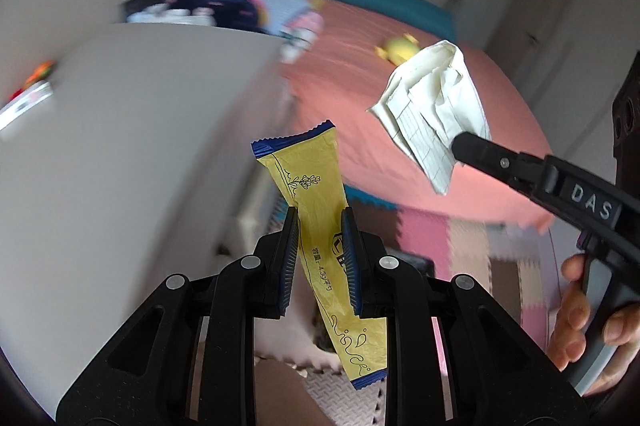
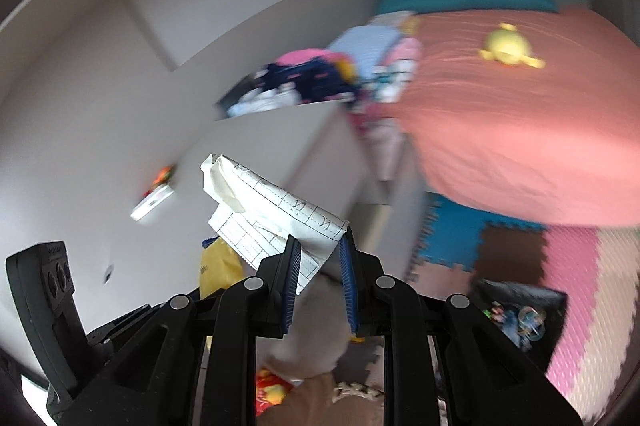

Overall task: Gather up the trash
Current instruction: 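Carry wrapper and tissue over the black bin and open both tools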

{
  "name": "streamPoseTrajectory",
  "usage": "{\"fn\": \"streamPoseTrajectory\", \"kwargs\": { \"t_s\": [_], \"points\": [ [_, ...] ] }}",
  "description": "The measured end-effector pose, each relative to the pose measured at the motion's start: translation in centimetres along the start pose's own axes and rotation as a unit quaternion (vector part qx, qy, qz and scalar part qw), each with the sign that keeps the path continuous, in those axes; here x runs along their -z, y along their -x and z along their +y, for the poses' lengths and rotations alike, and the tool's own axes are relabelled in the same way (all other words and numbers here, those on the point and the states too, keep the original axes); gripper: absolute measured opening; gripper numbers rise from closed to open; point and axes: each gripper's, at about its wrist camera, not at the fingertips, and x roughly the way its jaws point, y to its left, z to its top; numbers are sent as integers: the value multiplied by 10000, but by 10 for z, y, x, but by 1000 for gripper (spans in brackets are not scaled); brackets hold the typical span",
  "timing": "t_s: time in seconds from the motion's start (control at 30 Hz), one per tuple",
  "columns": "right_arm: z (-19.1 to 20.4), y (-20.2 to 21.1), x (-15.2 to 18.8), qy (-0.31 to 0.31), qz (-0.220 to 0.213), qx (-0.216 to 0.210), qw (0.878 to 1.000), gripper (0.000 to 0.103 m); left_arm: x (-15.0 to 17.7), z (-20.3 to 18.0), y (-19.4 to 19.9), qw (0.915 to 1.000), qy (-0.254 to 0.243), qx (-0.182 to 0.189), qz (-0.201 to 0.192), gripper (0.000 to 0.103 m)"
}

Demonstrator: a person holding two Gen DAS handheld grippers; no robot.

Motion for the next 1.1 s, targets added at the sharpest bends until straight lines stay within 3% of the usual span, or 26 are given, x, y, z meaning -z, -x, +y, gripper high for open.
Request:
{"fn": "streamPoseTrajectory", "kwargs": {
  "t_s": [0.27,0.5,0.53,0.6,0.63,0.67,0.77,0.93,1.1],
  "points": [
    [-110,40,36,-663,-5,831,9943,21,26,-90,-46,9937,-780,526,607,21],
    [-182,35,74,-1189,497,1355,9824,23,64,-131,-93,9801,-1379,656,1271,23],
    [-192,29,80,-1284,658,1438,9790,28,69,-137,-99,9769,-1446,730,1393,26],
    [-208,23,88,-1543,791,1636,9712,63,76,-147,-112,9709,-1542,835,1632,79],
    [-215,22,90,-1642,779,1765,9674,93,78,-148,-113,9713,-1559,795,1609,96],
    [-222,23,92,-1722,713,2013,9616,99,80,-147,-114,9728,-1596,717,1520,97],
    [-235,27,96,-1742,652,2491,9505,100,81,-143,-118,9729,-1659,581,1502,97],
    [-234,25,94,-1736,631,2474,9511,100,73,-126,-116,9780,-1438,521,1421,97],
    [-209,15,84,-1522,607,2315,9589,100,62,-106,-97,9838,-1163,532,1257,97]
  ]
}}
